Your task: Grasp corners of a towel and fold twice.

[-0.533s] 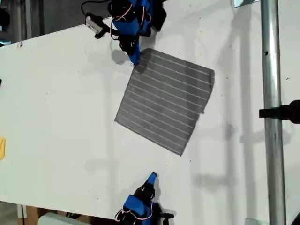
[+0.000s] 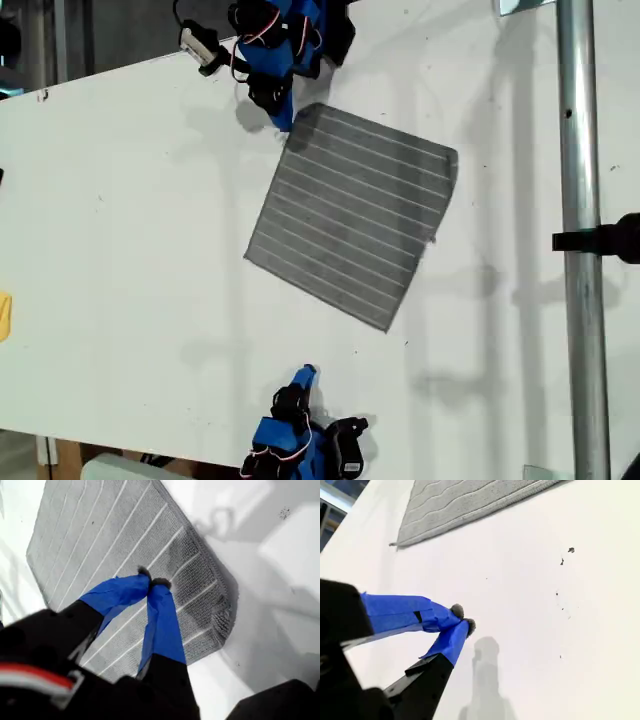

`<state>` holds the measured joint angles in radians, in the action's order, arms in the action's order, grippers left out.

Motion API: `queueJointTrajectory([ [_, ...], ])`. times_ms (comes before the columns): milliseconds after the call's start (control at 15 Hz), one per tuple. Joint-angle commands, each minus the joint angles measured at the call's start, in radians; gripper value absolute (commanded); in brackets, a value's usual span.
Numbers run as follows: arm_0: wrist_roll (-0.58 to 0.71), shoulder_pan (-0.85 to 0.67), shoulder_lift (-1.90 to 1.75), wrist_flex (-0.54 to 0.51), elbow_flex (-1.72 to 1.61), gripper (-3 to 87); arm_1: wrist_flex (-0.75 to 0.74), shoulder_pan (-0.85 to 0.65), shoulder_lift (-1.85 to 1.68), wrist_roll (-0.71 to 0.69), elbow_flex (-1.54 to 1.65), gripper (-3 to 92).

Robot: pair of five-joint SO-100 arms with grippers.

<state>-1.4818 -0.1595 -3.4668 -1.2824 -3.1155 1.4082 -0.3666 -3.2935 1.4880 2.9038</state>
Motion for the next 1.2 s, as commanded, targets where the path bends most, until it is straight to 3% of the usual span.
queueJointTrajectory([
  [0, -0.008, -0.012, -0.003, -0.006, -0.003, -2.6, 0.003, -0.011, 0.002, -0.021, -0.009, -0.2],
  [400, -0.057, -0.026, -0.003, -0.018, 0.011, -2.9, 0.061, 0.112, 0.002, -0.012, -0.107, -0.3],
  [600, -0.043, 0.000, 0.025, -0.061, 0.178, -2.9, 0.095, 0.164, 0.071, -0.032, -0.245, -0.3],
  [933, 0.048, 0.003, 0.548, -0.008, 0.591, -2.9, 0.124, 0.299, 0.407, -0.066, -0.574, -0.3],
  [1133, 0.114, 0.000, 0.772, -0.046, 0.819, -2.9, 0.227, 0.446, 0.710, -0.078, -0.908, -0.3],
])
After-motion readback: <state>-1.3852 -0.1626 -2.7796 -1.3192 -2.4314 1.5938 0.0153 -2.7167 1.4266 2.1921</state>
